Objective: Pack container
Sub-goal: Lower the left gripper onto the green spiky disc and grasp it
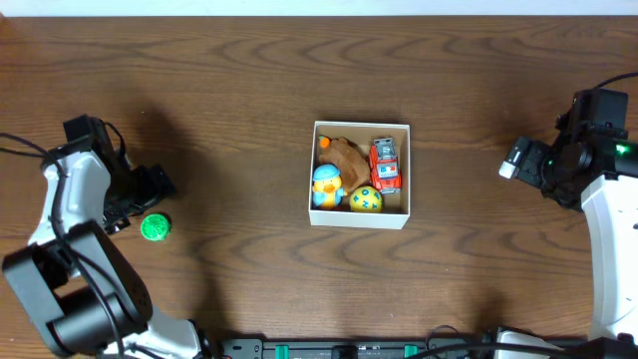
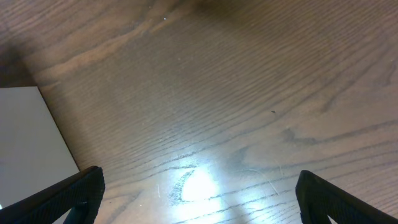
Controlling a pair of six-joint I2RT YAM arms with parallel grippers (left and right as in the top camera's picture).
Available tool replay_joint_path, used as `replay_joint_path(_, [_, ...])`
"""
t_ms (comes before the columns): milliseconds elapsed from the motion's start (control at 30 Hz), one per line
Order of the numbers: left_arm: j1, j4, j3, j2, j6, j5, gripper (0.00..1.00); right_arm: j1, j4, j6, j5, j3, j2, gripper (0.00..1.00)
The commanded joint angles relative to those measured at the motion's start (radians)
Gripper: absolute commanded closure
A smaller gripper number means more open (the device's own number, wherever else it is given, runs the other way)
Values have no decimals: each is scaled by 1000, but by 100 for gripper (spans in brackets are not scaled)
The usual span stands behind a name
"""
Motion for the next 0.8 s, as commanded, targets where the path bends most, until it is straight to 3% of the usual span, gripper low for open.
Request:
replay_joint_path(0, [5,1,-9,53,14,14,2,-3,-1,2,-7,0,5,1])
replay_joint_path(767, [5,72,-101,125,13,14,2,-3,-8,2,-7,0,5,1])
